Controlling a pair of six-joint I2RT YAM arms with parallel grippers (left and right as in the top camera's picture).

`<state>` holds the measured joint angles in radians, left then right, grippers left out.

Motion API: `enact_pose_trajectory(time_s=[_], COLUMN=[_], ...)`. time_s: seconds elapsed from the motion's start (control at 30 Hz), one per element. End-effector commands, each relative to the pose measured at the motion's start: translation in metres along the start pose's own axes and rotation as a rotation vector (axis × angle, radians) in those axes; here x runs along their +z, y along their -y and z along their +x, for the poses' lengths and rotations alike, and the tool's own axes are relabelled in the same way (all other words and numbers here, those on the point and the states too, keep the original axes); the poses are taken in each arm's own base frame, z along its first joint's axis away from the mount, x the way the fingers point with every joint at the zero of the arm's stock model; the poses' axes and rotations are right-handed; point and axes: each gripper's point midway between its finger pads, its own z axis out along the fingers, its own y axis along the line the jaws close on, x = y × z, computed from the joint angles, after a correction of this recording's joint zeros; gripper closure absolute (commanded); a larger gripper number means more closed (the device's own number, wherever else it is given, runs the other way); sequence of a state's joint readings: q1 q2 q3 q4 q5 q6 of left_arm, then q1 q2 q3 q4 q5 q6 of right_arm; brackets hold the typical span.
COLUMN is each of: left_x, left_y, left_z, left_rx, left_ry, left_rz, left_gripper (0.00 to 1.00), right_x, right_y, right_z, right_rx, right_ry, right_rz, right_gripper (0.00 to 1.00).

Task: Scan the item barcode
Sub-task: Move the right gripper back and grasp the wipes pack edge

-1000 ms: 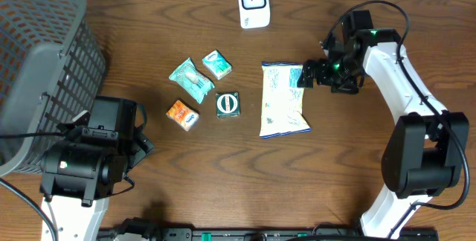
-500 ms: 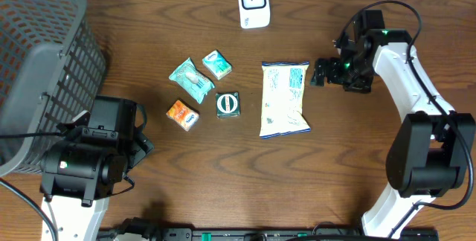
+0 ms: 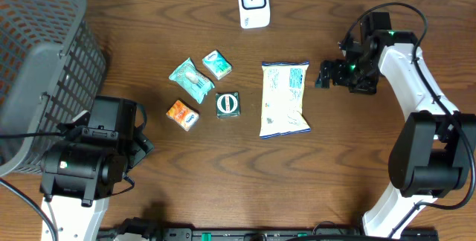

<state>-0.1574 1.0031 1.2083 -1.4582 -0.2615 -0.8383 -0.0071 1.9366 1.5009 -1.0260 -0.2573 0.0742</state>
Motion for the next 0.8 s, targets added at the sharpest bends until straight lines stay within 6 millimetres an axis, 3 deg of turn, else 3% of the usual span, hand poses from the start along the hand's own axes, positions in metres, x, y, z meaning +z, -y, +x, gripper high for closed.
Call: enact_pose_trajectory(time_s=[0.0, 0.4, 0.77], left_x=[-0.005, -0.005, -0.005], left_y=[-0.001, -0.001, -0.001], left_z=[-0.005, -0.005, -0.005], left_rx=[-0.020, -0.019, -0.020], left_ry=[0.025, 0.025, 0.025], left_rz=[0.004, 0.004, 0.004], left_gripper=[0.02, 0.02, 0.02], right_x=[-0.003, 0.013, 0.058], right_y=[-0.003, -0.036, -0.074], right_z=[0.002, 0.007, 0.005], right_rx=[-0.018, -0.029, -0.008], right_ry=[0.010, 0.021, 0.120], right_rz=[-0.026, -0.277, -0.394], right_gripper=[0.01, 0.01, 0.01])
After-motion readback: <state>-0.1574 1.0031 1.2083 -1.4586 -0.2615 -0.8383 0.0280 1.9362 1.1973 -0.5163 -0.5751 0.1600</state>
